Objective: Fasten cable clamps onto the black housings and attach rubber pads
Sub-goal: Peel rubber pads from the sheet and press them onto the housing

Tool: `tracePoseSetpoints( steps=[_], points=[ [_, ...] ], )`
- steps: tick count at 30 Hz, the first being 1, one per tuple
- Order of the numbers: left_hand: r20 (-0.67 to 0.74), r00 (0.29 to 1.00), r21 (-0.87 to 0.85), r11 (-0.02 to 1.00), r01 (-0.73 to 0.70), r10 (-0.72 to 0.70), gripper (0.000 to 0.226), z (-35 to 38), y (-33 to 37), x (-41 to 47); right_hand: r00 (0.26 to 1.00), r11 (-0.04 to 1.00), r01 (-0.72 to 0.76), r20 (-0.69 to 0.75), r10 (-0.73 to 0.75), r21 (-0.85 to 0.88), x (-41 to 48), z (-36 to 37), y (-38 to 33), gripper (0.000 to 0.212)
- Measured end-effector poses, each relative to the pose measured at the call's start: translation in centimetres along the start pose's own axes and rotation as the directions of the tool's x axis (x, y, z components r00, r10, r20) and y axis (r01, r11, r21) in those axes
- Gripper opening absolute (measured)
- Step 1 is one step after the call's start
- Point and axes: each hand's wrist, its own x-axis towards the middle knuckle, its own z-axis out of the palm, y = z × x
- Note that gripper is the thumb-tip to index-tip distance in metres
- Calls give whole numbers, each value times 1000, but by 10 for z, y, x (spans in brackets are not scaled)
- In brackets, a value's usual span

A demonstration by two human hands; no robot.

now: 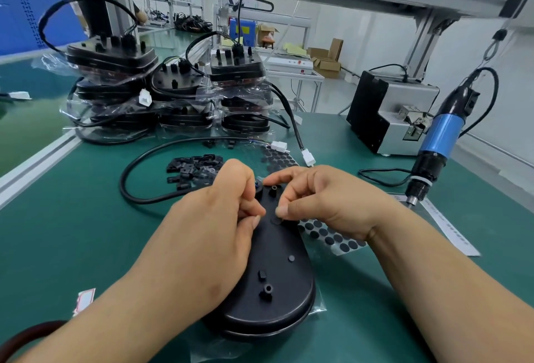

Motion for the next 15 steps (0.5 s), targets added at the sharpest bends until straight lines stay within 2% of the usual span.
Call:
tracePoseSetpoints(
  steps=[9,12,15],
  points=[
    [46,998,-35,998,-47,49,32,-4,2,0,1000,996,-8,11,9,-85,0,-1,-6,27],
    [106,993,-48,998,-45,50,29,-9,5,0,1000,994,-3,15,5,-111,0,-1,-7,28],
    [184,981,10,998,-65,62,21,-13,12,-4,1000,991,2,19,1,-133,1,-2,-8,32]
  ],
)
